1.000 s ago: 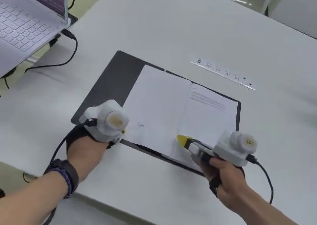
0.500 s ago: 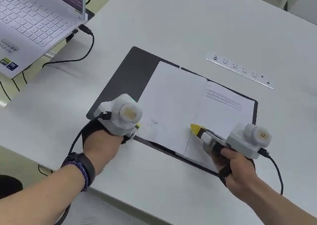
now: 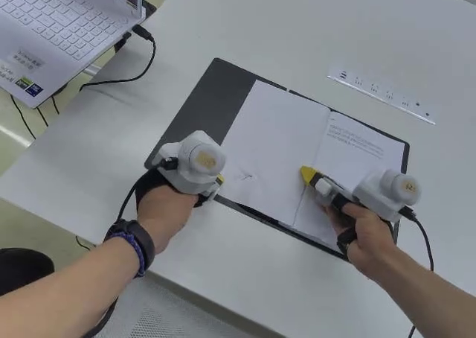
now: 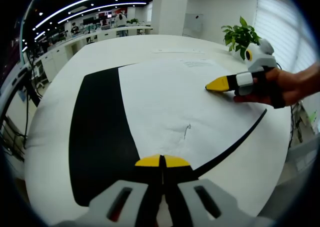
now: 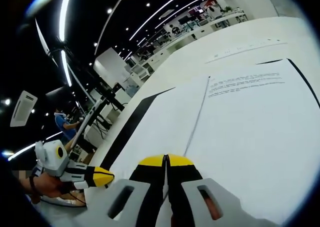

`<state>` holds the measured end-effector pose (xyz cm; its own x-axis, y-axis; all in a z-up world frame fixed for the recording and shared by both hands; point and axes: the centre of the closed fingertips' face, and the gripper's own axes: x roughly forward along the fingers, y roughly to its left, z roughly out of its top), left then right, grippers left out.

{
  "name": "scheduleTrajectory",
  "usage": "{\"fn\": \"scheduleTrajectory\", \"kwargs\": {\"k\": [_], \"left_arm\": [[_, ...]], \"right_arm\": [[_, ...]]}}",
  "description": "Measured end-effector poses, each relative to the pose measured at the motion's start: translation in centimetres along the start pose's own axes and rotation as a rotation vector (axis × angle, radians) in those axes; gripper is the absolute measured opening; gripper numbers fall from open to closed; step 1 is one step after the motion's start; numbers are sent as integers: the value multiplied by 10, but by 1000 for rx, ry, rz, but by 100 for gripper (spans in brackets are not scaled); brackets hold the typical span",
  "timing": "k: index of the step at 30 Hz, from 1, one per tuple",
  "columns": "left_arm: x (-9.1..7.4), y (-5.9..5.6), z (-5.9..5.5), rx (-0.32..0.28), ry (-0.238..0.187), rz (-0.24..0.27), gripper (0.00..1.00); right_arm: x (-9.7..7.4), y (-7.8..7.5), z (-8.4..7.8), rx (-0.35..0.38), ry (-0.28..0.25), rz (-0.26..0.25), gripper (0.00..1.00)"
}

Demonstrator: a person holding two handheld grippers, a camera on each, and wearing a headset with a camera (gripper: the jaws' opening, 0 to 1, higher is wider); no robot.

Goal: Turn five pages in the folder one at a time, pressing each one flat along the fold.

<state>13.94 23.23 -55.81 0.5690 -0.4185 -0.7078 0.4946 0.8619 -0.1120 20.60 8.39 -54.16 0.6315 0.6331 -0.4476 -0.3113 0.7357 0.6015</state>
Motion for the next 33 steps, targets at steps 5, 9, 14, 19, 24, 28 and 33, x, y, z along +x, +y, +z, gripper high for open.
{"fn": "scheduleTrajectory", "kwargs": {"k": [5,9,14,19,24,28,33], "left_arm": [[0,0,0,-10,5,-5,0],[0,0,0,-10,6,-4,0],[0,-1,0,-16,7,-1,0],[0,-1,0,-31,6,-1,0],[0,-1,0,-30,14,-6,0],[0,-1,0,-23,14,-7,0],[0,-1,0,-32,15,-11,0]], "right_arm": [[9,-4,7,11,-15,8,0],[14,-4,12,20,-27,23,0],[18,-3,17,22,-36,38,0],[23,-4,24,28,-60,49,0],[31,-5,35,62,-99,46,0],[36,-17,44,97,-137,7,0],[43,-24,49,121,-149,16,0]]}}
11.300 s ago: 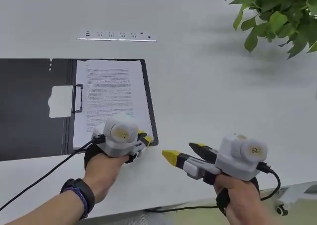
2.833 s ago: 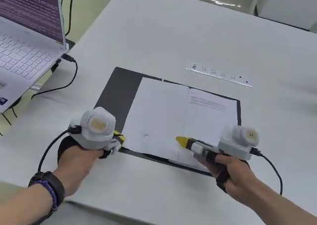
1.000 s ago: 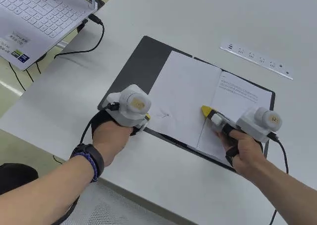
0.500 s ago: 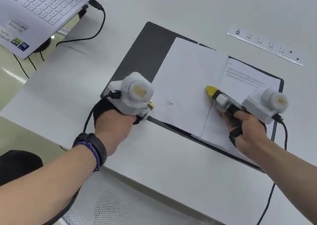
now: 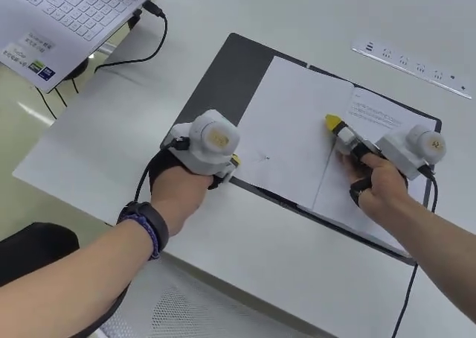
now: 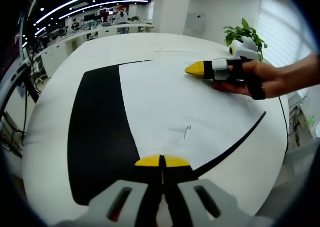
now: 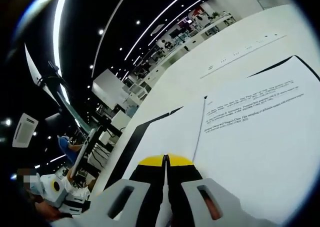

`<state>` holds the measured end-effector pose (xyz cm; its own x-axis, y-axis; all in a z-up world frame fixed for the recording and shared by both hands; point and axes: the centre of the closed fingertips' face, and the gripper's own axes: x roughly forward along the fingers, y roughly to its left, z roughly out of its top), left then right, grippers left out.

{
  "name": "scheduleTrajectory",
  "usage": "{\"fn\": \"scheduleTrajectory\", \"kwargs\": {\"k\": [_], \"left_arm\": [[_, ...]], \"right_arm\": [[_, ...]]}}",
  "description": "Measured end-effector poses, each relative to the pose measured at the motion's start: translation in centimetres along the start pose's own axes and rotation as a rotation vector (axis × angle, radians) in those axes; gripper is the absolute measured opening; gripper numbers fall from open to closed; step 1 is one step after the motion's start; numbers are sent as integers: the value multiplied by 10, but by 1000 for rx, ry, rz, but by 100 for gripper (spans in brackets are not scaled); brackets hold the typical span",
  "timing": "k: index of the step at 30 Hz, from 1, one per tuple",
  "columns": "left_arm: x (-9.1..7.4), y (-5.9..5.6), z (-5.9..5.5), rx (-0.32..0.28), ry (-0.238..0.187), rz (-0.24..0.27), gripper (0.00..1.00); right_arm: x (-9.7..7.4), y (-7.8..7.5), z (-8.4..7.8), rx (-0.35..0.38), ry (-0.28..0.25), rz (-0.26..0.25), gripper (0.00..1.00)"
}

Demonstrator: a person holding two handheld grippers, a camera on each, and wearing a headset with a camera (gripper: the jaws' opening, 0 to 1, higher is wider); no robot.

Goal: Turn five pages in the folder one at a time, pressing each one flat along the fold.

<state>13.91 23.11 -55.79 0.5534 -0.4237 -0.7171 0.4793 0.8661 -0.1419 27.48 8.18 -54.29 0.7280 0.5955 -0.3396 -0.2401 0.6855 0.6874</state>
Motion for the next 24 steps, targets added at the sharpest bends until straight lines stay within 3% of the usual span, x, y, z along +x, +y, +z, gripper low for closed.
{"fn": "scheduleTrajectory", "kwargs": {"k": [2,6,10,14,21,24], "left_arm": [[0,0,0,-7,0,-2,0],[0,0,0,-4,-3,1,0],[0,1,0,-6,-2,0,0],[0,0,0,-11,-3,-4,0],[2,1,2,-14,-5,-2,0],[2,2,2,-2,-8,-3,0]], "right_arm": [[-2,7,-1,-7,-1,4,0],[2,5,5,-5,-15,1,0],[3,20,4,-6,-17,17,0],[16,14,6,-10,-9,37,0],[12,29,7,-28,-12,65,0],[15,18,18,-19,-54,47,0]]}}
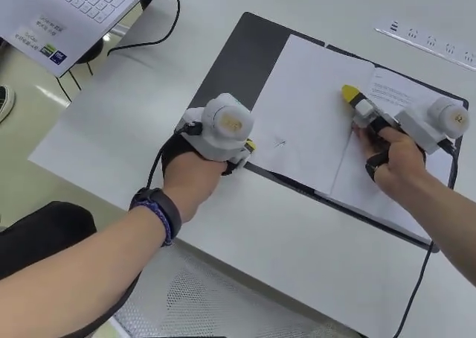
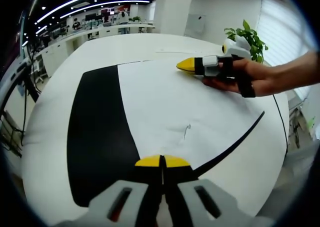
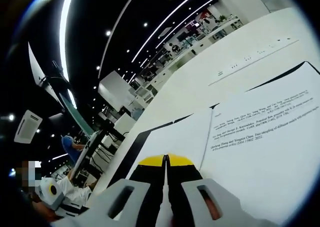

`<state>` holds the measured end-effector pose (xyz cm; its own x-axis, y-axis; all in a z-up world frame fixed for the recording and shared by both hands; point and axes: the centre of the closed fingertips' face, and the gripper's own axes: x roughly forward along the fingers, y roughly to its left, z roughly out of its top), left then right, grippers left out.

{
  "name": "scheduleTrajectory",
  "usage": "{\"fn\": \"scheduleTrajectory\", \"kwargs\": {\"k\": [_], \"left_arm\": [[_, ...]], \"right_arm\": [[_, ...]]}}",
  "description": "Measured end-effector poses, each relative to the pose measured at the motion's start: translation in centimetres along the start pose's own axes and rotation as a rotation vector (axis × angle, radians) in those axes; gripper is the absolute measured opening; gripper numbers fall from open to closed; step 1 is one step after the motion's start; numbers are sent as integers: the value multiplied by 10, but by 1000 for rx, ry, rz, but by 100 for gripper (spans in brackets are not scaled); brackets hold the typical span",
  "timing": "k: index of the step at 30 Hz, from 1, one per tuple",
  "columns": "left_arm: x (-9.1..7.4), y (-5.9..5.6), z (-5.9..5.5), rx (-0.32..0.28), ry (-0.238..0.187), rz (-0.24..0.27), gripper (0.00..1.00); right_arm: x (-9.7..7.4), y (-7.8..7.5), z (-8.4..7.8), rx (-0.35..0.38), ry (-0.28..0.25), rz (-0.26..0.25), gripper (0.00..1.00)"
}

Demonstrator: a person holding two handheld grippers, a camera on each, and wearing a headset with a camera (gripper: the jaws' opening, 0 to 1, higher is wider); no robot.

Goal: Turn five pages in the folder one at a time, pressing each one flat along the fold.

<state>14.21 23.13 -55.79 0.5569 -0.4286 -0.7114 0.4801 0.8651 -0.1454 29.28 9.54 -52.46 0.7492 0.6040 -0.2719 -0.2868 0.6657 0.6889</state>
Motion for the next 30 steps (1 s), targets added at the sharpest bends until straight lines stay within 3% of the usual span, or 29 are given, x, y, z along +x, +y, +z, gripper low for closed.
{"fn": "scheduleTrajectory", "kwargs": {"k": [2,4,6,11,17,30], "left_arm": [[0,0,0,-4,1,-1,0],[0,1,0,-3,3,-2,0],[0,1,0,0,2,-2,0],[0,1,0,7,2,-2,0],[0,0,-1,48,-1,-1,0],[2,2,-1,69,-3,-4,0]], "right_arm": [[0,-4,7,21,-30,-16,0],[2,-6,10,28,-34,-25,0],[9,-19,16,34,-40,-38,0],[15,-27,22,53,-59,-62,0],[19,-30,28,69,-86,-86,0],[33,-49,47,97,-152,-150,0]]}}
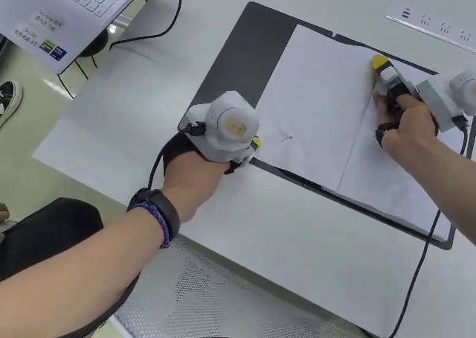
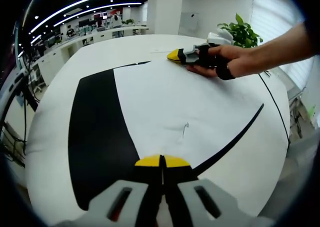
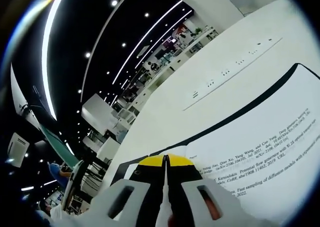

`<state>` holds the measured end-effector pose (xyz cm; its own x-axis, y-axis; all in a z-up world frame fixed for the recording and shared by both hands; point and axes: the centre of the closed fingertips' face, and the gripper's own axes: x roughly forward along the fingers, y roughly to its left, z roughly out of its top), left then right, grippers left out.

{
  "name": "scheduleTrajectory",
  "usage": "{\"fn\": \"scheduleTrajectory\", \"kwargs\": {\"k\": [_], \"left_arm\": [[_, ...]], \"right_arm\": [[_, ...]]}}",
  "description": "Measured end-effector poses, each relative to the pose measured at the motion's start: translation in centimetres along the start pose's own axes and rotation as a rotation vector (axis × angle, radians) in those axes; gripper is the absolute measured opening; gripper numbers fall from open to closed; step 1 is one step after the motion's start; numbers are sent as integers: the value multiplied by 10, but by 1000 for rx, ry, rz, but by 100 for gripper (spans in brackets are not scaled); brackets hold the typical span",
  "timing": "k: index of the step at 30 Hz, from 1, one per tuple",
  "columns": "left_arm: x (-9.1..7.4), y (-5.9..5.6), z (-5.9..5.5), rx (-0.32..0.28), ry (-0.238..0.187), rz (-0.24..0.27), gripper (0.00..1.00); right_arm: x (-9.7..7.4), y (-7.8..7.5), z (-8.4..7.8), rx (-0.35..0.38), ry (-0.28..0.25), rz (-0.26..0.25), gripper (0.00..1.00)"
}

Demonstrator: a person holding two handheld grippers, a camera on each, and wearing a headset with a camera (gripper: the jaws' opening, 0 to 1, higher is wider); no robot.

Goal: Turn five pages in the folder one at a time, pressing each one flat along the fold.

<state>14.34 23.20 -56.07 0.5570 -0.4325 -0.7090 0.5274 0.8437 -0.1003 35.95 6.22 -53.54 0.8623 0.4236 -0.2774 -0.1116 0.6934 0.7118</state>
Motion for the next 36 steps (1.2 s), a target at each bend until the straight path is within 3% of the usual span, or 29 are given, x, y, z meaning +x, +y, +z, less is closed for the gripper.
{"fn": "scheduleTrajectory", "kwargs": {"k": [8,13,21,36], "left_arm": [[0,-1,1,2,2,2,0],[-1,0,1,-20,-1,3,0],[-2,0,1,-43,-3,2,0],[-2,-1,1,-74,-12,2,0]], "right_arm": [[12,-10,8,8,-16,-22,0],[6,-6,3,-4,1,-8,0],[-18,1,-16,-45,65,43,0],[-63,8,-46,-54,123,84,0]]}}
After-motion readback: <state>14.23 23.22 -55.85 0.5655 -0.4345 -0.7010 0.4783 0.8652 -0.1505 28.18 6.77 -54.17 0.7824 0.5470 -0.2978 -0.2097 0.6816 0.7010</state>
